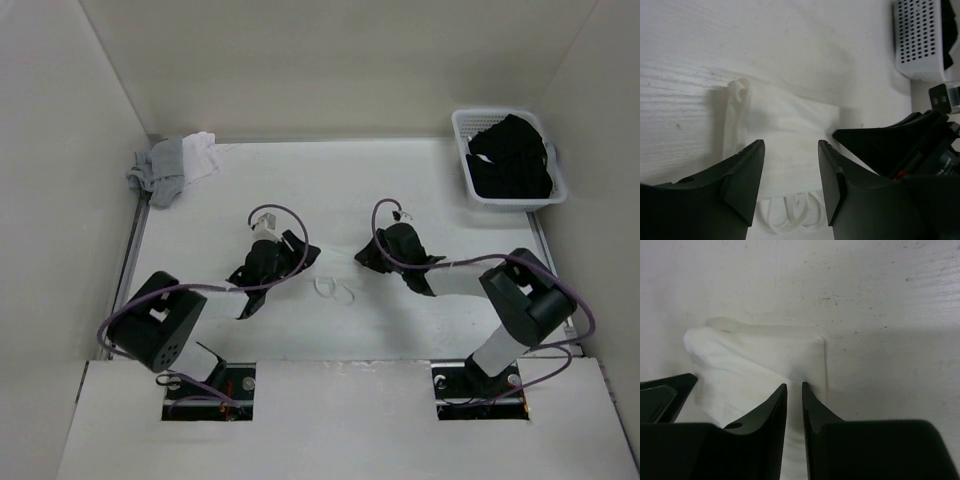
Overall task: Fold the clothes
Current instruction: Fold the tank top
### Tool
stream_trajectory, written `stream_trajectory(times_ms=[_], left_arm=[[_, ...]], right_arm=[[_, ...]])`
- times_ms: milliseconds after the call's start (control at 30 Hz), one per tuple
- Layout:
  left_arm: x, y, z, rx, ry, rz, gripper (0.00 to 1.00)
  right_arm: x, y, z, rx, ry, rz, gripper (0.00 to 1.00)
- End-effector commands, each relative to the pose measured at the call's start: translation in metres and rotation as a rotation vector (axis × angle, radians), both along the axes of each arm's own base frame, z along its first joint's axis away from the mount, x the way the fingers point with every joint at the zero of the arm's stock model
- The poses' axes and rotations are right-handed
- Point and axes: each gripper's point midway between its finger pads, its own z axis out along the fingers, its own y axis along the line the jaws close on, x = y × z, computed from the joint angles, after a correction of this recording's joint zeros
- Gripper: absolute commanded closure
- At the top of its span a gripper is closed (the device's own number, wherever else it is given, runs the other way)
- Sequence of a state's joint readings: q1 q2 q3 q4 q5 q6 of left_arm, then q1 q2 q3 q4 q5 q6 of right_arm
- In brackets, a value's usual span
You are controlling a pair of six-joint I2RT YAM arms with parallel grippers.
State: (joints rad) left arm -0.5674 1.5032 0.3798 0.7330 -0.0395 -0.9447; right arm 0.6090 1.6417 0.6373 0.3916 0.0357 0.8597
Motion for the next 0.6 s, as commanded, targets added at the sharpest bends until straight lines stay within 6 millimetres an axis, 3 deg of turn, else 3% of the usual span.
stream_trajectory(times_ms=[0,67,167,300,433,467,500,567], left_arm=[[0.001,-0.005,0.056,-0.069,-0.151,-0.022,0.54],[0.001,0.003,0.069,-0.045,-0.18,-0.006,0.53],[0.002,0.015,0.076,0.04,-0.203,0.018,0.51],[0.0,0.031,0.062,0.222,-0.16,0.02,0.49],[-0.006,0.05,0.045,0.338,-0.099,0.038,0.45],[-0.008,0.054,0.043,0.347,-0.085,0.042,0.44],[-0.01,0.058,0.04,0.355,-0.067,0.051,0.43],[-0.012,0.065,0.038,0.352,-0.047,0.068,0.42]], right_arm=[[0.008,0.006,0.054,0.084,-0.127,0.016,0.7],[0.005,0.008,0.084,0.103,-0.187,0.044,0.57],[0.002,0.002,0.116,0.094,-0.269,0.062,0.48],[0.004,-0.017,0.141,0.044,-0.372,0.038,0.4],[0.014,-0.047,0.148,-0.031,-0.46,-0.061,0.29],[0.015,-0.055,0.148,-0.045,-0.48,-0.095,0.21],[0.016,-0.064,0.144,-0.056,-0.49,-0.136,0.0],[0.016,-0.081,0.134,-0.074,-0.492,-0.225,0.0]])
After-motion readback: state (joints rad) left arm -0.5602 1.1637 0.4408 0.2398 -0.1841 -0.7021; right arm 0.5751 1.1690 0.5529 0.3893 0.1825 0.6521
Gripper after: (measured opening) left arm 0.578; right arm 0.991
